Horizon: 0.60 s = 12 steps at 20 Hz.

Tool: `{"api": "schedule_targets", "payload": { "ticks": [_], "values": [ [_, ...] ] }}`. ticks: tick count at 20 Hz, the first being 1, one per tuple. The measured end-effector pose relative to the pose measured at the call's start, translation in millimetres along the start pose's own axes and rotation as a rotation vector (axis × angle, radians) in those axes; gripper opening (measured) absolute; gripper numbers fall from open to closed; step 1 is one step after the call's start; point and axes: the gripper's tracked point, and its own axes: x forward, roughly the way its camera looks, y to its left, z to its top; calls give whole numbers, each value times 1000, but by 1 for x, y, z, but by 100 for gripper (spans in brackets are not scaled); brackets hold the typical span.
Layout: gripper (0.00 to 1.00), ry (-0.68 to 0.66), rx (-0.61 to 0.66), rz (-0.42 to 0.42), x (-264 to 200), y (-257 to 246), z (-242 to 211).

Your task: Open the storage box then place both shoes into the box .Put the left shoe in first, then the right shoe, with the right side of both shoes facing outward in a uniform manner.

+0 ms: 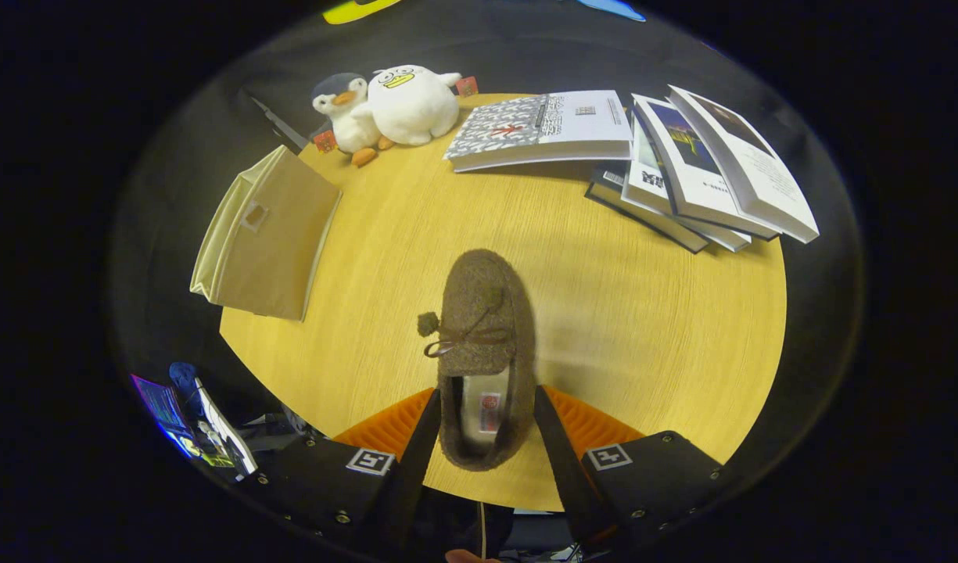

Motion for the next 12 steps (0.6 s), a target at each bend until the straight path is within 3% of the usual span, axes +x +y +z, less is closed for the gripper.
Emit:
{"api": "schedule_targets", "payload": {
  "ticks": [8, 10, 12],
  "values": [
    [74, 70, 5, -84, 58, -30, -1],
    [69, 91, 4, -82, 70, -30, 1],
    [5, 96, 20, -84, 68, -30, 2]
  ]
}}
